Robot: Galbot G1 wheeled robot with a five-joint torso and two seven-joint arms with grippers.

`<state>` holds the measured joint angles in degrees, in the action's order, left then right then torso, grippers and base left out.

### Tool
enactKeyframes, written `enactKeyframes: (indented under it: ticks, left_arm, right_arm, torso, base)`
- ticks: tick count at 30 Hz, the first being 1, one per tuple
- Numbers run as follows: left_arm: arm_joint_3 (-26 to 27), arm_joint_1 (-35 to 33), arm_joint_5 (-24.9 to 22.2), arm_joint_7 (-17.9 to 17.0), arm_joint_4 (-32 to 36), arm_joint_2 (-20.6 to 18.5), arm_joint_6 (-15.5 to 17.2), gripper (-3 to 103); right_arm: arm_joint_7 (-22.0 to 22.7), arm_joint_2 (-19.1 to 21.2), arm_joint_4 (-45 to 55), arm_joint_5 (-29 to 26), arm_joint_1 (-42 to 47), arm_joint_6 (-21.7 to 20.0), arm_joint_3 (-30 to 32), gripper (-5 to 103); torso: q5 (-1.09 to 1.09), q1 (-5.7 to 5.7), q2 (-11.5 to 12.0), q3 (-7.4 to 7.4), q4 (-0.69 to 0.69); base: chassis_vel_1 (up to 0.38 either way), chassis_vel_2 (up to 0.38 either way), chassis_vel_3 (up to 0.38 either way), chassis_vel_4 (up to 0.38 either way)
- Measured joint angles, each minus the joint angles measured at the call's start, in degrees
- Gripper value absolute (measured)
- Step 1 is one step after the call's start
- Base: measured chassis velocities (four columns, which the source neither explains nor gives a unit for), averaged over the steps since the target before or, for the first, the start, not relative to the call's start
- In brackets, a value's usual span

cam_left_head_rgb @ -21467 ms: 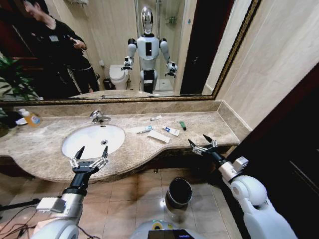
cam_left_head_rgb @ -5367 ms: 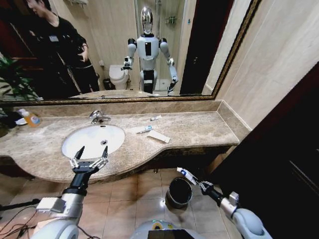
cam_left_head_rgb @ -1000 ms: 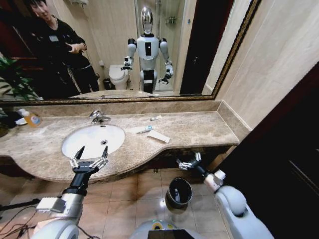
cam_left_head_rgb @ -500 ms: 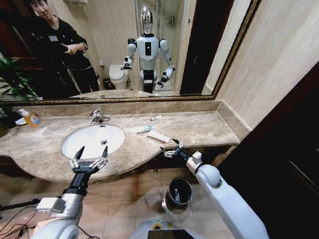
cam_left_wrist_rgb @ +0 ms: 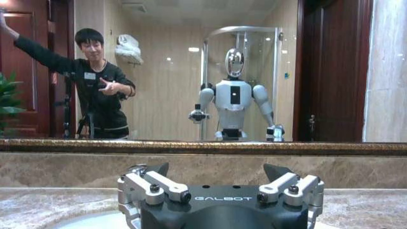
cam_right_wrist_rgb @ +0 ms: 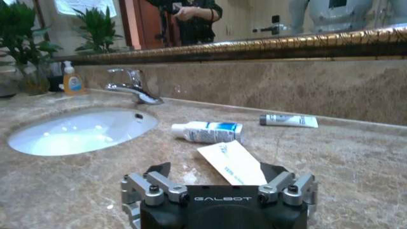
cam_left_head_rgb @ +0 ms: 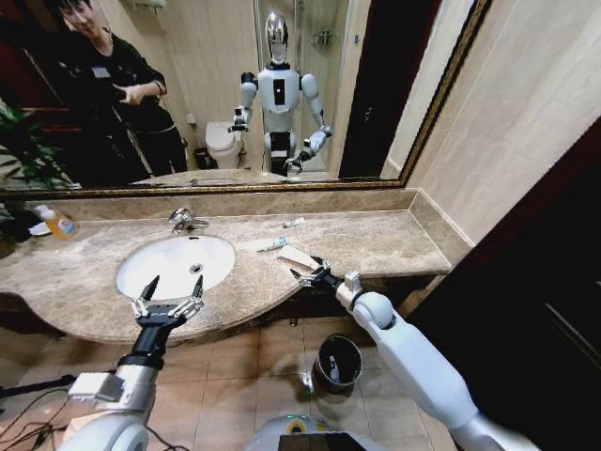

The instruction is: Pick up the trash from the sink and place it in the trash bin.

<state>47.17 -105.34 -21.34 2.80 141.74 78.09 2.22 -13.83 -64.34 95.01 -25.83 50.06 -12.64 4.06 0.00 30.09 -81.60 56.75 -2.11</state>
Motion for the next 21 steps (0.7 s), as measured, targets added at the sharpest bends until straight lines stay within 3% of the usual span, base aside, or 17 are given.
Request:
enactKeyframes:
  ticks: [4, 7, 10, 11, 13, 17, 19, 21]
  left_arm:
    - [0.0, 0.0, 0.0, 0.0, 0.0, 0.0, 0.0, 100]
    - [0.0, 0.0, 0.0, 0.0, 0.0, 0.0, 0.0, 100]
    - [0.0, 0.0, 0.0, 0.0, 0.0, 0.0, 0.0, 100]
    - [0.0, 0.0, 0.0, 0.0, 0.0, 0.0, 0.0, 100]
    - [0.0, 0.0, 0.0, 0.0, 0.0, 0.0, 0.0, 100]
    - [0.0, 0.0, 0.0, 0.0, 0.0, 0.0, 0.0, 100]
    - [0.0, 0.0, 0.0, 0.0, 0.01, 0.0, 0.0, 100]
    - [0.0, 0.0, 0.0, 0.0, 0.0, 0.0, 0.0, 100]
  right_arm:
    - [-0.28, -0.17, -1.54, -0.02, -0.95, 0.07, -0.08, 90]
    - [-0.88, -0.21, -3.08, -0.27, -1.72, 0.37, 0.12, 74]
    - [-1.37, -0.12, -3.34, -0.68, -1.74, 0.72, 0.37, 68]
    - [-1.71, -0.04, -3.39, -0.94, -1.63, 0.91, 0.63, 57]
    - [-1.85, 0.01, -3.4, -1.0, -1.47, 1.0, 0.69, 57]
    - [-2.05, -0.13, -3.29, -0.98, -0.7, 1.02, 0.87, 36]
    - [-2.05, -0.21, -3.17, -0.9, -0.47, 1.0, 0.88, 36]
    - [-2.05, -0.48, -2.97, -0.27, 0.07, 0.89, 0.88, 26]
  torso:
    - [0.0, 0.0, 0.0, 0.0, 0.0]
    - [0.0, 0.0, 0.0, 0.0, 0.0]
    - [0.0, 0.0, 0.0, 0.0, 0.0]
    - [0.0, 0.0, 0.0, 0.0, 0.0]
    - [0.0, -0.01, 0.0, 0.0, 0.0]
    - [0.0, -0.01, 0.0, 0.0, 0.0]
    - [0.0, -0.01, 0.0, 0.0, 0.0]
    - [0.0, -0.01, 0.0, 0.0, 0.0]
  base:
    - [0.0, 0.0, 0.0, 0.0]
    - [0.0, 0.0, 0.0, 0.0]
    - [0.0, 0.0, 0.0, 0.0]
    - [0.0, 0.0, 0.0, 0.0]
    - [0.0, 0.0, 0.0, 0.0]
    - [0.0, 0.0, 0.0, 0.0]
    - [0.0, 0.0, 0.0, 0.0]
    - [0.0, 0.0, 0.0, 0.0]
